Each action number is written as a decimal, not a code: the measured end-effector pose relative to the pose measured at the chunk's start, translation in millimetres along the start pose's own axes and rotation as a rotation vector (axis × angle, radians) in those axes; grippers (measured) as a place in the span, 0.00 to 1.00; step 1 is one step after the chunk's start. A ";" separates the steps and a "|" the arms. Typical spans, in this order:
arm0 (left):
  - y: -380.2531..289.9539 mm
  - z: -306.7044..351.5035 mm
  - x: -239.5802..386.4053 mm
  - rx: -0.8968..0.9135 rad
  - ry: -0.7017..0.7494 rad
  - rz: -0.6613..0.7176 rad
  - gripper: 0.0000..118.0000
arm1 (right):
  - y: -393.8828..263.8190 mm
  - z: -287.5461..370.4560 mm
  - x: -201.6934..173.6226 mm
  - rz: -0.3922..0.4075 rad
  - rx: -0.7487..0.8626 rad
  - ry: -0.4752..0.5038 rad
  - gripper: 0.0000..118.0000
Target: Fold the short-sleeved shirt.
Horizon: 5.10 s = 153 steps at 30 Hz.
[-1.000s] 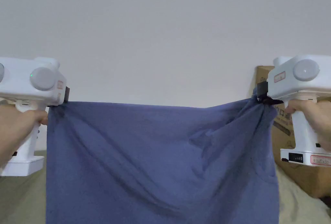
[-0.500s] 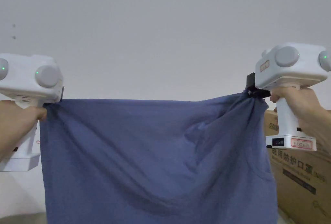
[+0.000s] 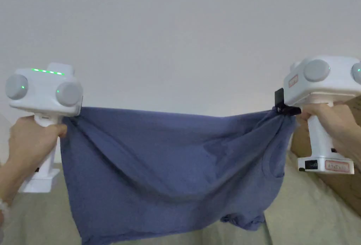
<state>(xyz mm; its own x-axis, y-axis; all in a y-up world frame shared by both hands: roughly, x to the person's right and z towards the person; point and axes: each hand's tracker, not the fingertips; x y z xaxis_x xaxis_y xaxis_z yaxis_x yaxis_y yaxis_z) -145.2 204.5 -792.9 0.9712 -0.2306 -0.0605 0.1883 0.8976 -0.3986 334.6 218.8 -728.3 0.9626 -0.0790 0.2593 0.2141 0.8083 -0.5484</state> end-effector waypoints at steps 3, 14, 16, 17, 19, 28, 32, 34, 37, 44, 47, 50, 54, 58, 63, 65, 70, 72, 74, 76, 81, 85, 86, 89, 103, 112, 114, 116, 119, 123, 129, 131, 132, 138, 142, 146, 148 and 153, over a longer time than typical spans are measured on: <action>-65.6 -41.0 23.9 -0.138 -0.017 -0.033 0.01 | -52.2 -57.7 1.3 -0.003 -0.144 -0.026 0.06; -232.8 -70.3 51.4 -0.446 -0.069 -0.018 0.01 | -200.7 -136.4 34.9 0.004 -0.427 -0.044 0.06; -244.7 -52.5 42.0 -0.462 -0.084 -0.005 0.01 | -217.0 -118.5 44.5 -0.027 -0.431 -0.042 0.06; -251.2 -38.4 36.2 -0.449 -0.095 0.012 0.01 | -225.7 -106.1 49.0 -0.032 -0.432 -0.024 0.06; -260.6 -8.5 25.4 -0.449 -0.110 0.012 0.01 | -247.2 -75.3 51.4 -0.023 -0.416 -0.024 0.06; -342.9 164.9 -32.7 -0.464 -0.141 -0.009 0.01 | -385.4 84.3 73.6 0.005 -0.462 0.031 0.06; -389.5 230.8 -56.1 -0.530 -0.141 0.028 0.01 | -443.2 135.0 85.7 -0.004 -0.468 0.051 0.06; -411.3 253.9 -61.2 -0.579 -0.156 0.051 0.01 | -461.9 150.6 92.0 -0.019 -0.480 0.047 0.06; -432.8 267.6 -64.8 -0.616 -0.141 0.061 0.01 | -479.0 168.3 97.0 -0.046 -0.455 0.044 0.06; -436.8 252.7 -67.8 -0.607 -0.197 0.100 0.48 | -478.5 169.7 93.0 -0.053 -0.407 0.037 0.16; -432.1 256.5 -68.5 -0.604 -0.185 0.119 0.91 | -475.0 172.9 90.7 -0.031 -0.392 0.004 0.60; -419.6 268.2 -64.5 -0.569 -0.208 0.125 0.90 | -465.4 180.1 87.9 -0.006 -0.368 0.018 0.61; -399.7 279.2 -55.9 -0.536 -0.258 0.112 0.90 | -452.9 187.3 78.5 -0.012 -0.330 0.072 0.59; -393.0 287.4 -48.7 -0.495 -0.307 0.129 0.32 | -453.7 190.2 66.1 0.024 -0.312 0.086 0.11; -416.7 287.0 -35.0 -0.608 -0.346 0.128 0.00 | -477.1 190.5 57.2 0.010 -0.334 0.110 0.00; -423.0 288.6 -31.7 -0.585 -0.331 0.134 0.00 | -479.7 183.9 55.2 0.003 -0.351 0.114 0.00; -414.4 269.9 -32.0 -0.598 -0.319 0.145 0.00 | -461.2 163.1 45.2 0.010 -0.355 0.118 0.00; -406.9 256.8 -29.0 -0.593 -0.316 0.132 0.00 | -448.4 149.7 41.7 0.025 -0.353 0.117 0.00; -396.1 234.9 -26.5 -0.596 -0.315 0.117 0.00 | -434.5 131.6 38.9 0.023 -0.361 0.129 0.00; -386.4 209.4 -25.2 -0.598 -0.315 0.124 0.00 | -420.2 112.7 37.1 -0.003 -0.364 0.156 0.00; -359.7 143.9 -17.1 -0.592 -0.301 0.120 0.00 | -393.5 58.7 27.4 0.022 -0.367 0.136 0.00; -337.3 79.3 -15.1 -0.576 -0.324 0.154 0.00 | -373.2 25.7 20.1 0.027 -0.366 0.136 0.00; -327.6 67.7 -12.7 -0.582 -0.328 0.163 0.07 | -369.2 20.4 19.5 0.031 -0.365 0.132 0.00; -301.0 23.7 -5.4 -0.571 -0.331 0.124 0.86 | -361.2 11.5 21.8 0.038 -0.365 0.145 0.00; -300.4 -120.0 14.4 -0.683 -0.245 0.169 0.89 | -382.7 1.7 51.8 0.023 -0.412 0.107 0.00; -306.9 -127.8 31.2 -0.683 -0.175 0.140 0.63 | -393.5 -3.1 54.7 0.018 -0.430 0.091 0.00; -301.2 -123.2 35.6 -0.649 -0.189 0.101 0.38 | -394.4 -2.9 54.9 0.017 -0.434 0.088 0.00; -297.8 -117.6 44.3 -0.639 -0.216 0.022 0.10 | -395.1 -3.0 55.7 0.012 -0.441 0.092 0.00; -296.5 -117.5 41.7 -0.644 -0.222 0.026 0.01 | -393.7 0.2 59.9 -0.002 -0.437 0.093 0.00; -292.4 -110.1 32.0 -0.636 -0.233 0.064 0.01 | -376.8 1.8 72.4 -0.046 -0.408 0.123 0.00; -276.7 -96.3 23.0 -0.589 -0.260 0.068 0.01 | -319.8 -29.1 87.4 -0.053 -0.368 0.159 0.18; -272.5 -90.6 24.2 -0.580 -0.268 0.070 0.01 | -301.4 -52.5 89.6 -0.055 -0.361 0.135 0.59; -270.8 -89.0 23.8 -0.573 -0.270 0.064 0.01 | -293.3 -63.6 89.3 -0.037 -0.378 0.132 0.72; -272.4 -83.8 24.1 -0.565 -0.278 0.047 0.01 | -294.4 -136.5 80.4 0.074 -0.507 0.047 0.72; -274.2 -83.6 19.8 -0.568 -0.282 0.052 0.01 | -316.5 -161.7 74.5 0.087 -0.562 0.043 0.71; -274.6 -83.4 19.4 -0.575 -0.289 0.059 0.01 | -312.3 -148.1 66.8 0.166 -0.534 0.024 0.53; -274.6 -80.7 19.4 -0.576 -0.285 0.056 0.01 | -307.6 -140.1 61.9 0.205 -0.530 0.025 0.00; -269.8 -65.1 17.0 -0.584 -0.278 0.066 0.01 | -307.3 -149.2 62.0 0.224 -0.540 0.001 0.00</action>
<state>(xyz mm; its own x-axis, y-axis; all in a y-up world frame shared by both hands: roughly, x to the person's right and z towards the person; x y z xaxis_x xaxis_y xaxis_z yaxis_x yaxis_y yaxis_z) -189.0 -66.1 -746.0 0.9943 -0.0062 0.1061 0.0929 0.5365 -0.8388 353.3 -121.6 -662.4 0.9942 0.0591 0.0898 0.0594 0.3938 -0.9173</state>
